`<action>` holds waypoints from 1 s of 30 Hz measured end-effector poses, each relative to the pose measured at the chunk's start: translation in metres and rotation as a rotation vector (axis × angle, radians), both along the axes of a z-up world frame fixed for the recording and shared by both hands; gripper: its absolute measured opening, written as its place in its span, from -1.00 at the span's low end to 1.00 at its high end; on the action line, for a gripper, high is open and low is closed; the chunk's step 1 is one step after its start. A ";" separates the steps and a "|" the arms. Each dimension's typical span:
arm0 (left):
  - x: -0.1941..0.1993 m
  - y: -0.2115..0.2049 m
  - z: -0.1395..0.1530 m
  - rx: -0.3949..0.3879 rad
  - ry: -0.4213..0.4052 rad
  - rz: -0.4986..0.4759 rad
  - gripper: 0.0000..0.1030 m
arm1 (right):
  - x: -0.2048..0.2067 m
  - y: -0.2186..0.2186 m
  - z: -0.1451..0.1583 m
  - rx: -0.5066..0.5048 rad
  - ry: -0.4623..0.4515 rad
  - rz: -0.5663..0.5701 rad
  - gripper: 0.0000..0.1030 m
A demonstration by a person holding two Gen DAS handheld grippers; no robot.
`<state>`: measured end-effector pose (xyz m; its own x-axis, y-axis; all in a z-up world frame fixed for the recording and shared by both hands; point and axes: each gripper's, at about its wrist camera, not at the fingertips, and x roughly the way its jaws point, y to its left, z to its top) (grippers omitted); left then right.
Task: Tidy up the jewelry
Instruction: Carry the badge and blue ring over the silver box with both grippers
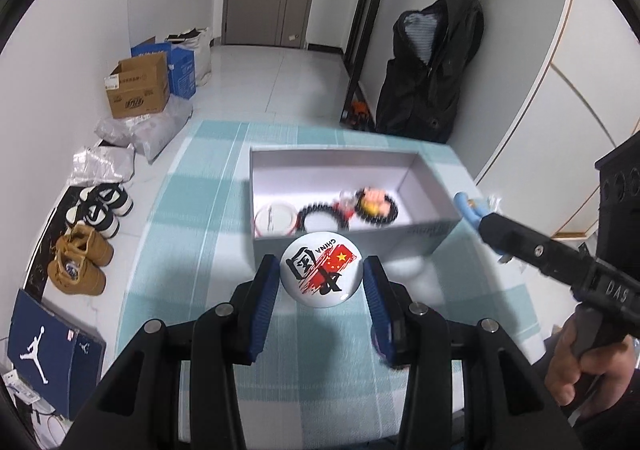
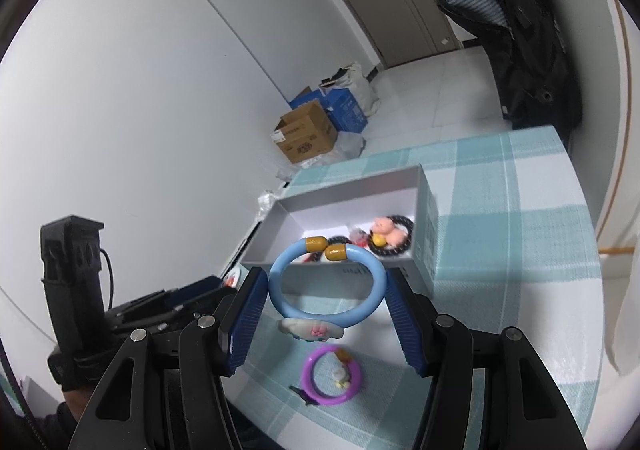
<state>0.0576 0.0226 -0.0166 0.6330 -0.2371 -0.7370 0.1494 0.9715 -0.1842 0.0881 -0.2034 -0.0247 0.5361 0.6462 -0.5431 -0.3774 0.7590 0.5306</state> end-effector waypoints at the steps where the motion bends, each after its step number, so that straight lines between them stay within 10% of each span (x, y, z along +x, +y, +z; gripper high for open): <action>1: 0.001 0.002 0.000 -0.008 0.001 -0.002 -0.27 | 0.002 0.001 0.002 0.001 -0.007 0.005 0.16; 30: 0.089 -0.006 -0.018 -0.146 0.155 -0.057 -0.27 | 0.084 0.024 -0.004 -0.005 0.099 0.038 0.16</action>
<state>0.1466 0.0164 -0.0347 0.4975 -0.3808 -0.7794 0.1628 0.9235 -0.3473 0.1720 -0.1793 -0.0289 0.4548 0.6624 -0.5954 -0.3519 0.7477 0.5631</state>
